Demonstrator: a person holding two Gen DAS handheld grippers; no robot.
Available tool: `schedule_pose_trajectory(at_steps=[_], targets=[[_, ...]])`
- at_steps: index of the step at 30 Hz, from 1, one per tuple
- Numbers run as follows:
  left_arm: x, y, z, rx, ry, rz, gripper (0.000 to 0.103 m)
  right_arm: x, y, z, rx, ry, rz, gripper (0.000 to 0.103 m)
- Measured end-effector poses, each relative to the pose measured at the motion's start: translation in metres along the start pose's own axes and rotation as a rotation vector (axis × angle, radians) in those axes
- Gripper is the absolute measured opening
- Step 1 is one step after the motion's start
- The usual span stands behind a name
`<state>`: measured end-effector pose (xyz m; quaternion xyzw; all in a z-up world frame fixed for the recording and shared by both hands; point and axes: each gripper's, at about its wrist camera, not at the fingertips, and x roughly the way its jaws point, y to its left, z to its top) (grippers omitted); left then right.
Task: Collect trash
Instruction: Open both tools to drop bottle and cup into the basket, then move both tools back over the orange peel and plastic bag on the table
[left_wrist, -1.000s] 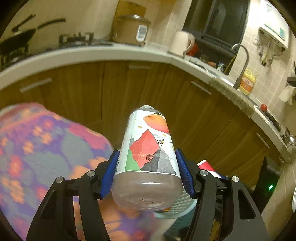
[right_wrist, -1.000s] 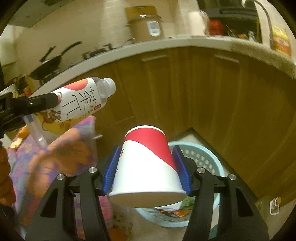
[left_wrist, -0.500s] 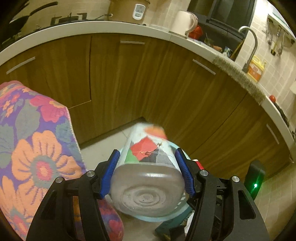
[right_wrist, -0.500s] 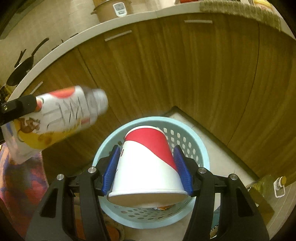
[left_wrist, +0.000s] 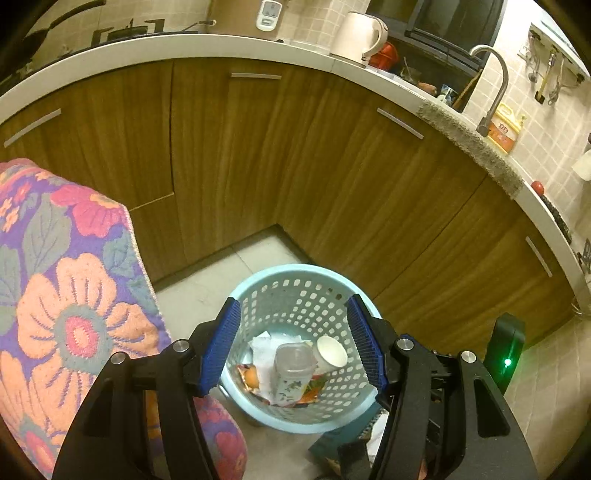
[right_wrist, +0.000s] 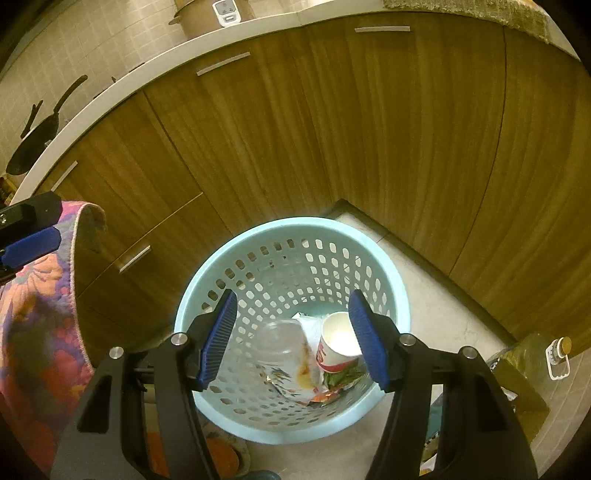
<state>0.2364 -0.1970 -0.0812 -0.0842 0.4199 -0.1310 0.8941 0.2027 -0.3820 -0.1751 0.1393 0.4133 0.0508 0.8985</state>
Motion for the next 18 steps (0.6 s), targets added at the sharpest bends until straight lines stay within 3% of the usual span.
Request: schedule_pose_trajectory(at_steps=[9,18], targets=[[-0.051,0.004,0.007,0.004,-0.073,-0.050,0.058,-0.043,0.033,0.012,-0.038,-0.066,0.015,0.059],[-0.158,0.051,0.014,0.033,-0.227,-0.006,0.061,-0.119,0.129,0.031,-0.144,-0.198,0.111,0.059]])
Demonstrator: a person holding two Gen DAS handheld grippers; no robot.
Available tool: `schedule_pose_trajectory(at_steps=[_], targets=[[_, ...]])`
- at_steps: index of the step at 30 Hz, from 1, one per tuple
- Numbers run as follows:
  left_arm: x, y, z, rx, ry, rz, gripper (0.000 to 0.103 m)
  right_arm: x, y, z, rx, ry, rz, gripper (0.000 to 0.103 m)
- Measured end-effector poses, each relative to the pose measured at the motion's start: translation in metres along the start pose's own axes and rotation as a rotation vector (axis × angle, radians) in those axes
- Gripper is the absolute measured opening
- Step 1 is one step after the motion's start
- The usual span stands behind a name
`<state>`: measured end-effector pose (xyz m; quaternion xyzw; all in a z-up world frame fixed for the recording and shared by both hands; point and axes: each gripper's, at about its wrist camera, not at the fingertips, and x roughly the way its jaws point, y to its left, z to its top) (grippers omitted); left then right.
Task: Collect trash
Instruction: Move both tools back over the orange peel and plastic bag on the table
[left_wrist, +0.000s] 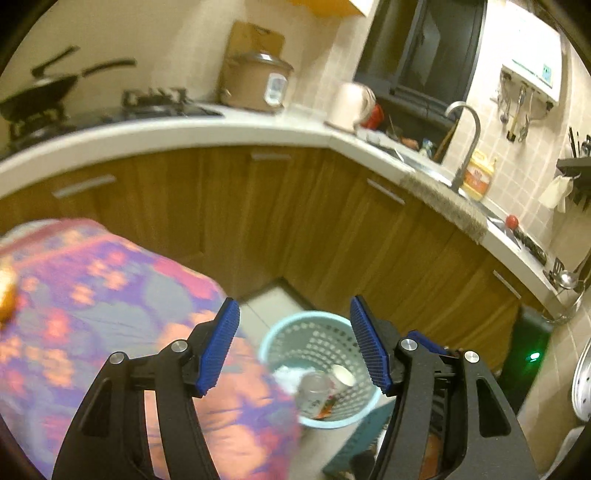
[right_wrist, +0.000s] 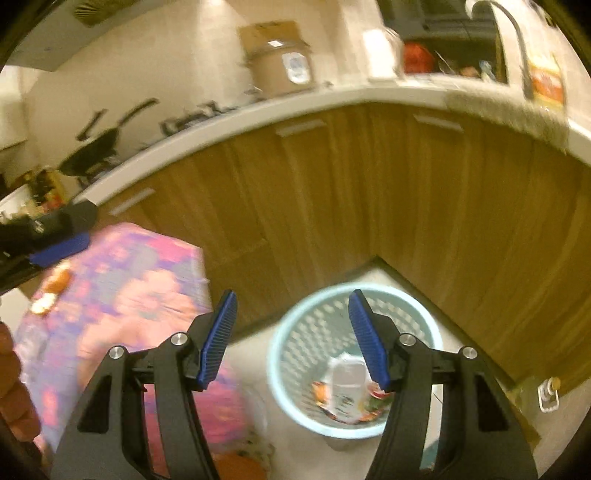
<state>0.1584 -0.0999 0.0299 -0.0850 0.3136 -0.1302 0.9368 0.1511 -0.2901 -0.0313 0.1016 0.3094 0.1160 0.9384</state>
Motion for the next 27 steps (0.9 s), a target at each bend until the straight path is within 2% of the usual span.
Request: schedule_pose_trajectory(at_steps=[3,7,10,14,22,27], targets=[[-0.036,0.029,0.006,0.008,-0.039,0.045,0.063,-0.014,0.046,0.009,-0.041,-0.028,0.047,0.059],[-0.081,0.070,0.010,0.023,-0.086,0.112,0.065,-0.025,0.108,0.015,-0.078,-0.028,0.154,0.060],[-0.113,0.102,0.007,0.025,-0.127,0.208,0.065,-0.025,0.157,0.007,-0.112,-0.006,0.213,0.062],[-0.146,0.133,0.001,0.015,-0.160,0.297,0.065,-0.018,0.219,-0.007,-0.190,0.039,0.275,0.062],[-0.179,0.188,-0.014,-0.031,-0.172,0.346,0.065,0.001,0.308,-0.036,-0.290,0.123,0.324,0.062],[-0.183,0.237,-0.026,-0.074,-0.138,0.352,0.066,0.027,0.332,-0.050,-0.273,0.190,0.318,0.065]])
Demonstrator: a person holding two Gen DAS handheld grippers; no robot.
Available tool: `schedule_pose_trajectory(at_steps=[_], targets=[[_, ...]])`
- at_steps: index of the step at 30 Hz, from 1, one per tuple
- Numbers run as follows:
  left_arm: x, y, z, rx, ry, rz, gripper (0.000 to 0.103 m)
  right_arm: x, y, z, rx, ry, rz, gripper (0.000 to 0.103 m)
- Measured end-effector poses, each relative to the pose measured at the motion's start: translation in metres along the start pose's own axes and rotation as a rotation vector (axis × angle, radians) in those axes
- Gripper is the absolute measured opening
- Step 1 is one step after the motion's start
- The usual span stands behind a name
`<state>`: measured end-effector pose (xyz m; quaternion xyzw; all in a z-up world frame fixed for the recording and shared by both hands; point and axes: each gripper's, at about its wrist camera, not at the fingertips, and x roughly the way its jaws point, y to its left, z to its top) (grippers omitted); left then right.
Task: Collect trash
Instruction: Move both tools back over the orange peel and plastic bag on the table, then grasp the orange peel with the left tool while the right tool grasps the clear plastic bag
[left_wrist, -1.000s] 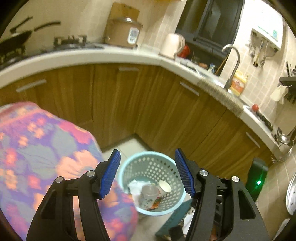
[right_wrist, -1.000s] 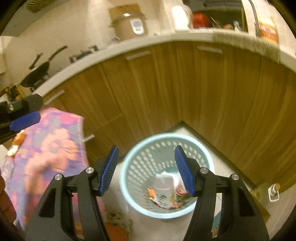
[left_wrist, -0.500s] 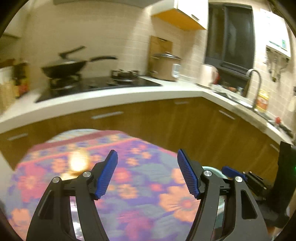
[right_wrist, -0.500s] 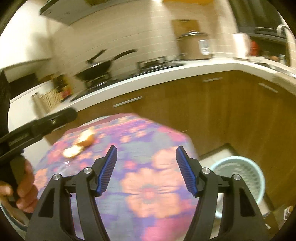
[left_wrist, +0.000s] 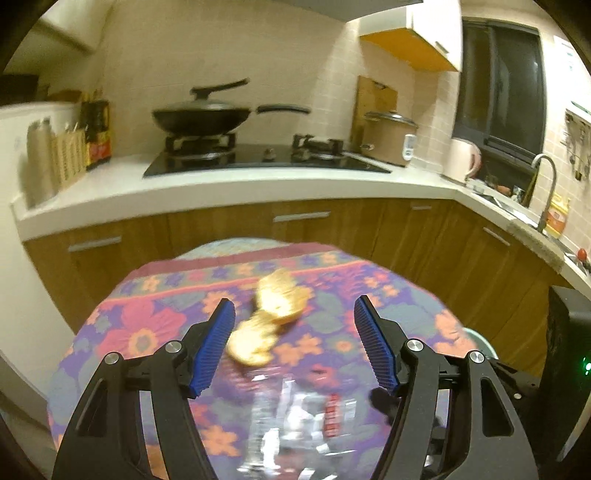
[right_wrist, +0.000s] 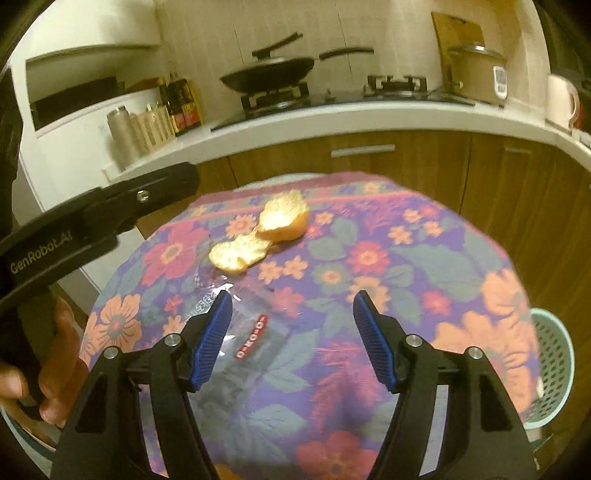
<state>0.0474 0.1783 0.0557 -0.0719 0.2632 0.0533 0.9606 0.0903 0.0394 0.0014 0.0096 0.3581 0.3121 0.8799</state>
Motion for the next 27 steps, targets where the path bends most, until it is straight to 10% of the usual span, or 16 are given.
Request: schedule_pose_trajectory(at_steps=[8,18,22,27], targets=[[0.053,0.087,0.000,-0.079,0.114,-0.011,0.076,0.036,0.017,-0.012,0.005,0.073,-0.011,0.066],[0.137,0.073,-0.001,-0.134,0.322,-0.192,0.076,0.056,0.025,-0.016,-0.024,0.153,-0.008,0.066],[0.163,0.058,-0.003,-0.099,0.378,-0.189,0.067,0.062,0.037,-0.022,-0.092,0.184,-0.031,0.035],[0.171,0.043,-0.004,-0.034,0.377,-0.136,0.048,0.060,0.038,-0.023,-0.107,0.181,-0.023,0.026]])
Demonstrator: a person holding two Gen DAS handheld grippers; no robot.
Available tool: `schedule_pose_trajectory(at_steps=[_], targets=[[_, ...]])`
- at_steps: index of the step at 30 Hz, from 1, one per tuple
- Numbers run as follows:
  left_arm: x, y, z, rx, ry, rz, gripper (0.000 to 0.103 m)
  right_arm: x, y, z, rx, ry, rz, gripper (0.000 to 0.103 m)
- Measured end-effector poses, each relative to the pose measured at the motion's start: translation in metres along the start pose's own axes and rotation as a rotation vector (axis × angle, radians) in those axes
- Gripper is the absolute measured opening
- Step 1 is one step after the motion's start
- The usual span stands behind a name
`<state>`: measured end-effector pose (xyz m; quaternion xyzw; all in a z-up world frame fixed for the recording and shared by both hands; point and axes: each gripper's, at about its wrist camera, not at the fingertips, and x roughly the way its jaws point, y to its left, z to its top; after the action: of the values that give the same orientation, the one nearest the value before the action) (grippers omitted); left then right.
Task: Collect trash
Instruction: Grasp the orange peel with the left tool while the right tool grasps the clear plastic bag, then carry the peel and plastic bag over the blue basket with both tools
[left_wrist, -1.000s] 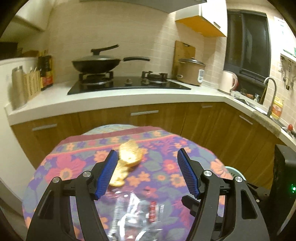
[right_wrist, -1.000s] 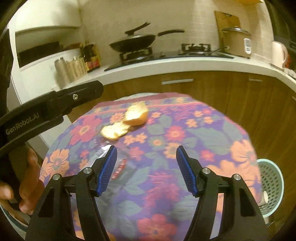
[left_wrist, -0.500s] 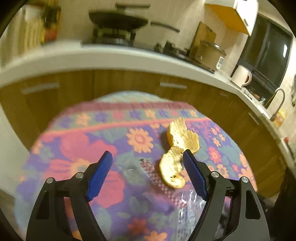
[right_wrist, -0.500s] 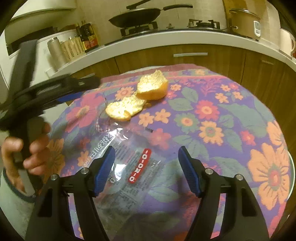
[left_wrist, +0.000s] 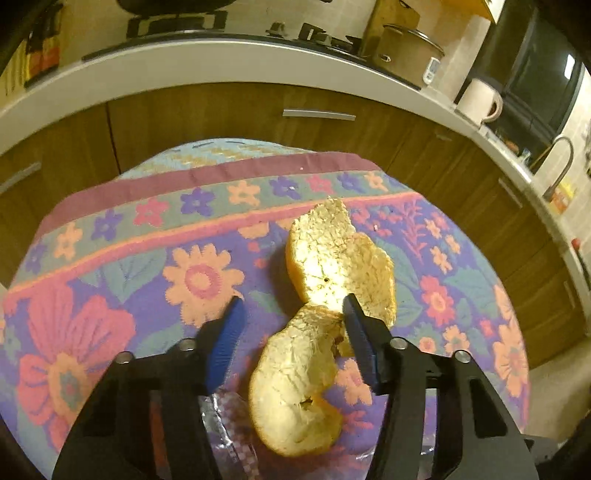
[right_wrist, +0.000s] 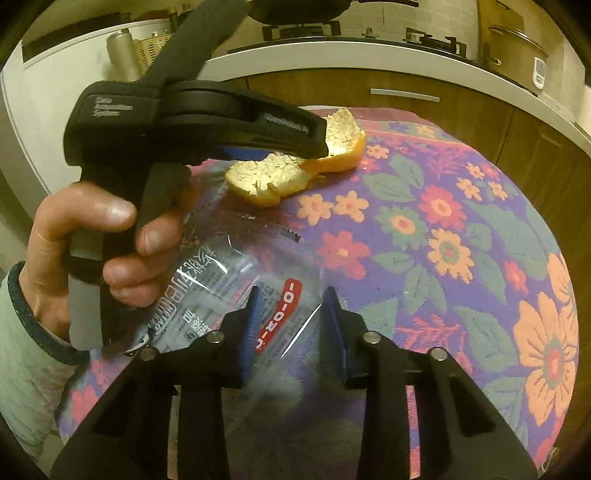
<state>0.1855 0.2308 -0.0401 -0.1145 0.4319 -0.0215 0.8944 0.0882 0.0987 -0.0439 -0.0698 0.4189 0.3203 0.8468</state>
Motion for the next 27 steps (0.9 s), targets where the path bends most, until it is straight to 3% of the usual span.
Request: schedule_pose_trajectory(at_steps=[1,8,19,27], targets=[[0.001,-0.002,0.000,0.004,0.006,-0.010,0.034,0.000,0.000,0.000,-0.001,0.000,0.002,0.023],[-0.007,-0.006,-0.004,0.019,-0.034,0.013,0.012,-0.008,-0.002,-0.002,-0.005,-0.028,0.002,0.007],[-0.049,-0.039,-0.006,0.050,-0.152,-0.006,0.006,-0.053,-0.041,-0.010,0.082,-0.113,-0.026,0.003],[-0.078,-0.103,-0.003,0.141,-0.230,-0.055,0.006,-0.111,-0.106,-0.022,0.206,-0.226,-0.115,0.003]])
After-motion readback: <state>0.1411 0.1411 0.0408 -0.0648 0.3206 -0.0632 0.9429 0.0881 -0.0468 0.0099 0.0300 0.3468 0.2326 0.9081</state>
